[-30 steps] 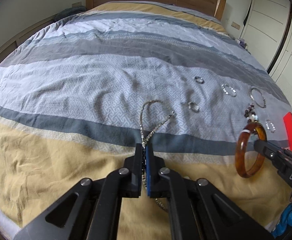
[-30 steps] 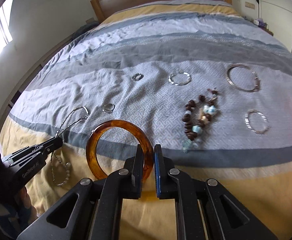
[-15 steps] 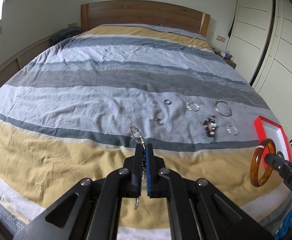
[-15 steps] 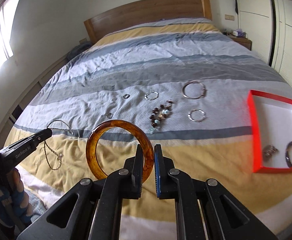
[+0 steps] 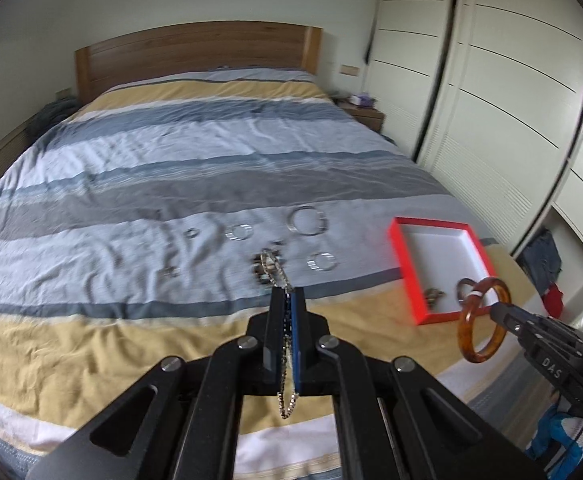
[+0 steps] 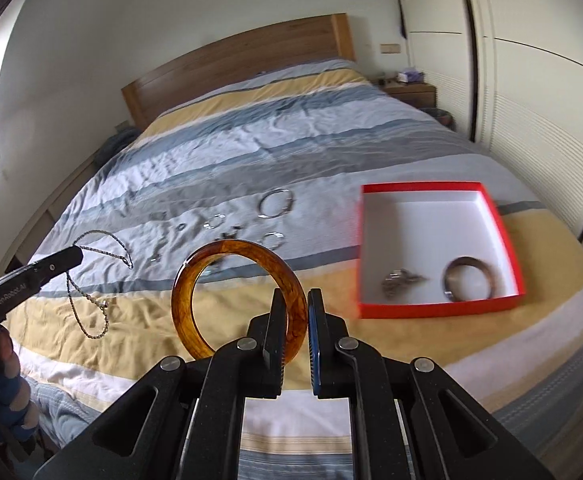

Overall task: Organize jewelry
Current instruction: 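Carry the necklace and amber bangle into the red box and release both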

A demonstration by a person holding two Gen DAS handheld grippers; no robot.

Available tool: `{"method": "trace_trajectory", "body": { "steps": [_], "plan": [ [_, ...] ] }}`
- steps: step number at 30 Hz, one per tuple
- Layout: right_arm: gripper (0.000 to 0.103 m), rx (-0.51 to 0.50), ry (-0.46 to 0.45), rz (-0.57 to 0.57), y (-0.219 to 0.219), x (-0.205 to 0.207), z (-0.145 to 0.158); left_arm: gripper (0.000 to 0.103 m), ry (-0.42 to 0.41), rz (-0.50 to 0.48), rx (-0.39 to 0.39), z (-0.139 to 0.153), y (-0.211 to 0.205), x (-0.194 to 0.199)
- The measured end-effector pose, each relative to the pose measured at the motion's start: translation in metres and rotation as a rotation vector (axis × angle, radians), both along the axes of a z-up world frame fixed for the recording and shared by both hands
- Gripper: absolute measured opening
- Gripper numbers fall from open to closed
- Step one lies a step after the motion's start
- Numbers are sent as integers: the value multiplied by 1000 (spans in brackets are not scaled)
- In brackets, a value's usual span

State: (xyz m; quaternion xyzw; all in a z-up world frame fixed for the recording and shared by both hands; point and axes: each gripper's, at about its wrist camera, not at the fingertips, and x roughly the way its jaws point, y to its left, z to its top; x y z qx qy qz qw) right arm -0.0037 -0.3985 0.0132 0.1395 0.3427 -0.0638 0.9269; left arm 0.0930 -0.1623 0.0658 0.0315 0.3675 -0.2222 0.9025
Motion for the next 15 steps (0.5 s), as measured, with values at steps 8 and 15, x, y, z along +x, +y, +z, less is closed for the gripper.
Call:
{"method": "trace_trajectory", "body": {
  "steps": [8,15],
  "plan": [
    [10,-44,40,-107,-90,8,-13,2,23,-150,-13,-5,-110,21],
    [10,-88,94,-167,-162,49,-42,2,60,-240,6,-45,-205,51]
  ]
}}
